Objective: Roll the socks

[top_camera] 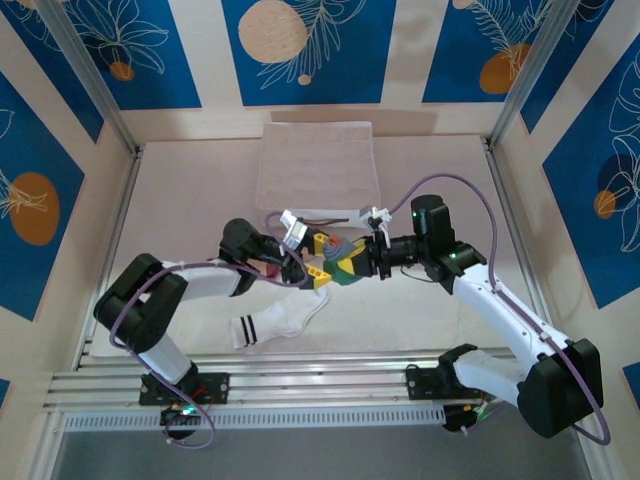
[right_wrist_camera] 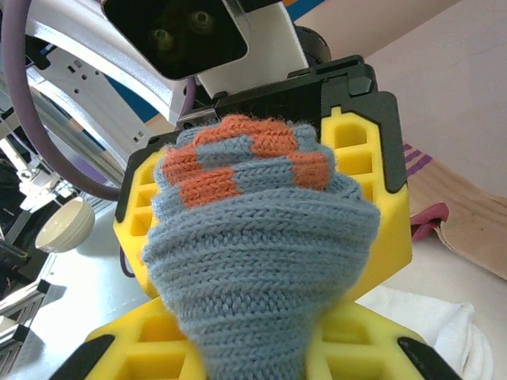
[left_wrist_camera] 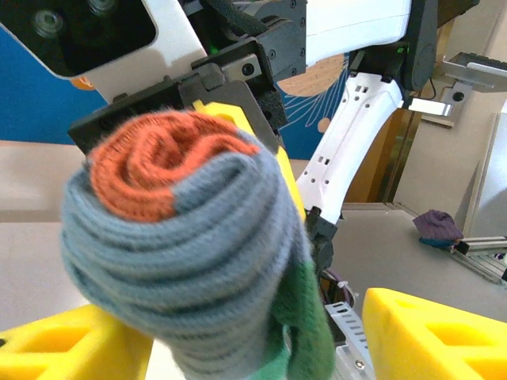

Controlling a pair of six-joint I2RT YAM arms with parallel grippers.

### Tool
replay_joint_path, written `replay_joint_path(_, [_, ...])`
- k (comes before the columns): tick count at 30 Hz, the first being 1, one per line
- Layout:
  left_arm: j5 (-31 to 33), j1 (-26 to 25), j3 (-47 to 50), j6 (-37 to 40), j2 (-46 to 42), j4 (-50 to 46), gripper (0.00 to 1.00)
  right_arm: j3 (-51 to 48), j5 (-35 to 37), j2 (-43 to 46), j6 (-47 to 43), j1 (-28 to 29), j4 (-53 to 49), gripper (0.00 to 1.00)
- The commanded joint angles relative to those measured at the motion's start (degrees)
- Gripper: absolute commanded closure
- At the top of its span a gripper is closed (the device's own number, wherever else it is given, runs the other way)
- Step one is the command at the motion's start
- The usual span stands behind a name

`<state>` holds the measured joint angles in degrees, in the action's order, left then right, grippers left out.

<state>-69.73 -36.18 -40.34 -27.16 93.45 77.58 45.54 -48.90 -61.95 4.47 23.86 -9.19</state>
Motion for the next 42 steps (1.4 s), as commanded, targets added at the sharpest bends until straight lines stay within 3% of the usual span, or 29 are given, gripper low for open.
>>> replay_joint_path(1, [-1.87,-0.94,-2.43,-0.78,0.88,1.52,0.36,1.22,-2.91,-0.01,0.19,0.89,-0.47,1.0])
replay_joint_path(7, [-3.27,-1.08,-3.12,-1.2,1.38,0.82,0.5,1.13,-5.05,-0.15,1.78,1.19,1.43,1.0])
replay_joint_path(13, [-4.0,-1.13,-3.76,-3.75,1.5,2.97,0.92,2.71,-8.35,-1.61,2.5,1.69,1.24,1.0])
replay_joint_path(15, [-3.92,-1.21,-3.91,-3.76,0.87,3.0,1.0,3.43,-8.49,-2.59,1.94,2.16,-0.31,0.99])
replay_joint_path(18, [-3.59,-1.2,-4.22,-4.01,0.02,2.8,1.0,3.23,-6.8,-3.08,2.54,2.35,-0.24,0.88])
replay_joint_path(23, [-1.74,-0.74,-3.9,-1.75,-2.04,-1.07,1.0,2.48,-0.59,-0.9,3.45,1.78,1.06,0.49])
replay_joint_path(26, [1.67,-0.03,-3.1,6.87,-5.46,-13.35,1.0,2.14,6.17,2.02,3.44,0.34,0.35,0.36])
replay_joint_path(31, [12.71,0.13,-8.19,34.91,-14.06,-58.2,1.0,2.17,18.07,7.4,4.59,-3.58,-3.42,0.22])
replay_joint_path(33, [17.15,0.11,-10.98,39.85,-14.77,-67.7,1.0,3.04,23.52,7.94,7.49,-5.81,-5.92,0.18])
replay_joint_path(38, [27.4,0.19,-16.91,43.65,-12.44,-77.05,1.0,7.58,29.55,3.08,14.37,-13.95,-13.11,0.19])
replay_joint_path(42, [33.62,0.18,-25.0,42.78,-6.0,-80.5,1.0,14.97,36.37,-7.36,19.86,-18.36,-21.22,0.26])
